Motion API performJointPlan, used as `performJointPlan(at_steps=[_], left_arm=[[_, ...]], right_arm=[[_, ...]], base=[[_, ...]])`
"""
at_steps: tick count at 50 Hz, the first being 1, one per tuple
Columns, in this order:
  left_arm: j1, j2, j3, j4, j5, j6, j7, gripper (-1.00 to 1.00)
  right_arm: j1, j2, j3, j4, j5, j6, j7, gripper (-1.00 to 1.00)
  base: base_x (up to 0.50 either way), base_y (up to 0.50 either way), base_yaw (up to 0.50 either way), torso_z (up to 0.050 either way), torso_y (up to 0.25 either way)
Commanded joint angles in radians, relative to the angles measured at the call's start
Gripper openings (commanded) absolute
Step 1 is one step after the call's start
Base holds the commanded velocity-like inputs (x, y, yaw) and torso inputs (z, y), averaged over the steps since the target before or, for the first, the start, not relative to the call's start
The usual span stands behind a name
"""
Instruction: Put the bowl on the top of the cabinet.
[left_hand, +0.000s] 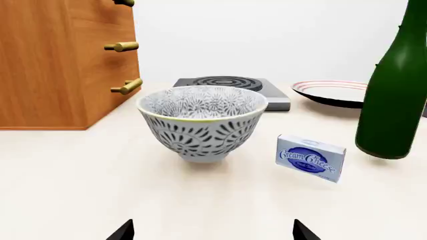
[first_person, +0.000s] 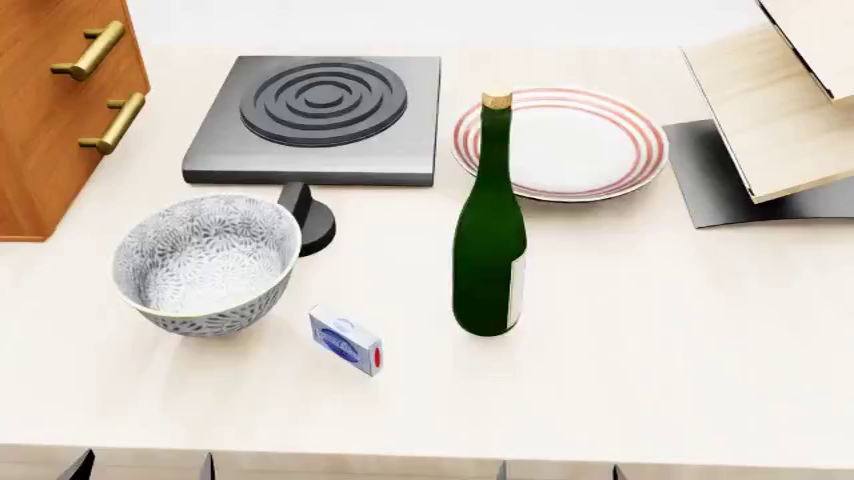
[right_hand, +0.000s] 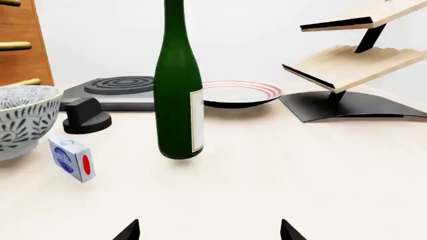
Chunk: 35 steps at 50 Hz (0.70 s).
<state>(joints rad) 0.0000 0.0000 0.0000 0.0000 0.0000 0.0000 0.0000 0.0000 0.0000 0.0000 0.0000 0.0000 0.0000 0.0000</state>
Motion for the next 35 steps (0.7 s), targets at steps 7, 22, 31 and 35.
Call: performJointPlan(at_steps=[7, 22, 31, 35], left_arm=[[-0.003, -0.036, 0.040, 0.010, -0.032, -0.008, -0.047, 1.00], [-0.017, -0.077, 0.084, 0.334, -0.012, -0.222, -0.098, 1.00], [-0.038, -0.092, 0.091, 0.407, -0.024, -0.289, -0.110, 1.00], [-0.043, -0.098, 0.096, 0.426, -0.021, -0.306, -0.119, 1.00]], right_arm=[[0.013, 0.035, -0.041, 0.013, 0.027, 0.029, 0.047, 1.00], [0.021, 0.082, -0.061, -0.356, 0.060, 0.277, 0.077, 1.00], [0.041, 0.099, -0.068, -0.425, 0.066, 0.345, 0.098, 1.00], [0.051, 0.102, -0.068, -0.415, 0.074, 0.345, 0.105, 1.00]], base=[[0.00, 0.00, 0.00, 0.000, 0.000], [0.00, 0.00, 0.00, 0.000, 0.000], [0.00, 0.00, 0.00, 0.000, 0.000], [0.00, 0.00, 0.00, 0.000, 0.000]])
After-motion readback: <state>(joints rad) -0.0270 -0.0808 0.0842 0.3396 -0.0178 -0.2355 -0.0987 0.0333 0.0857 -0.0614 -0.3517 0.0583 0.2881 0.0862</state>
